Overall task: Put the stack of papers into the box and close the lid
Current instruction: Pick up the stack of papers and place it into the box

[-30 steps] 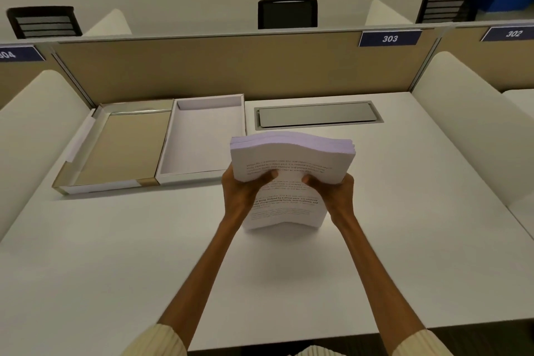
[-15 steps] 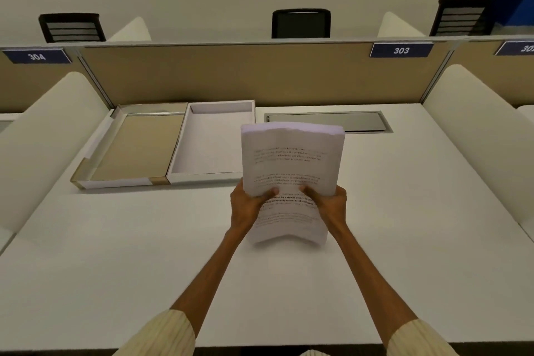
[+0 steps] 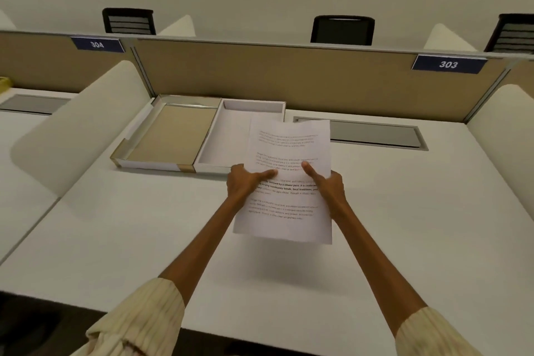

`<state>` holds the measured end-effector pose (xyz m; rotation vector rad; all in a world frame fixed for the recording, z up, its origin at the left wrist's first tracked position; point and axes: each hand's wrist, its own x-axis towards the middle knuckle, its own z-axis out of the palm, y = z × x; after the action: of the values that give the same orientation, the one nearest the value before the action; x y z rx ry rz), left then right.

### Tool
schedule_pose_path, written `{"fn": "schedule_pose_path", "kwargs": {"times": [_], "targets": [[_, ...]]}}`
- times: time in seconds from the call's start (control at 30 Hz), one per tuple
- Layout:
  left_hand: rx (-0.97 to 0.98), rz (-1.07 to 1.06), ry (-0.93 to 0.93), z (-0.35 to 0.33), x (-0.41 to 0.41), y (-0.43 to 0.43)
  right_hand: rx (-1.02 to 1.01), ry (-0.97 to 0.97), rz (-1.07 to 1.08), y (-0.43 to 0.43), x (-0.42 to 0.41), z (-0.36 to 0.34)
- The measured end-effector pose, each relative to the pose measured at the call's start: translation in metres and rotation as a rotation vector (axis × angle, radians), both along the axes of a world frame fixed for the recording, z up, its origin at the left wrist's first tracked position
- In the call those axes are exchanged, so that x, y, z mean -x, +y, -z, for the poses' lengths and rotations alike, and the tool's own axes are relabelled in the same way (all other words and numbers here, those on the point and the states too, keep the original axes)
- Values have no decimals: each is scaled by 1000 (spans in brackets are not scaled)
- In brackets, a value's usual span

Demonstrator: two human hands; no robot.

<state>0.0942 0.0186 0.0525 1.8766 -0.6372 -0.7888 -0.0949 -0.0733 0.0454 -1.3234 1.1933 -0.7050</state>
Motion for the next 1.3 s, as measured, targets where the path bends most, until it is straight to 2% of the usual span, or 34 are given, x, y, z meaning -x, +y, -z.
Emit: {"fn": "schedule_pose_path", "kwargs": {"times": [0.13, 0.27, 0.43, 0.57, 0.93, 1.3], "targets": [[-76, -7, 5, -6, -35, -4, -64, -55, -68, -8, -29, 6], [-97, 55, 17, -14, -83, -19, -103, -28, -62, -23, -71, 7], [-148, 201, 255, -15, -160, -48, -131, 21, -51, -59, -134, 1], [-177, 177, 307, -5, -200, -82, -140, 61, -58, -92, -182, 4], [-250, 121, 238, 36, -259, -173, -167, 201, 2, -165, -262, 40], [-318, 45, 68, 71, -254, -189, -111, 333, 2, -179, -270, 70]]}}
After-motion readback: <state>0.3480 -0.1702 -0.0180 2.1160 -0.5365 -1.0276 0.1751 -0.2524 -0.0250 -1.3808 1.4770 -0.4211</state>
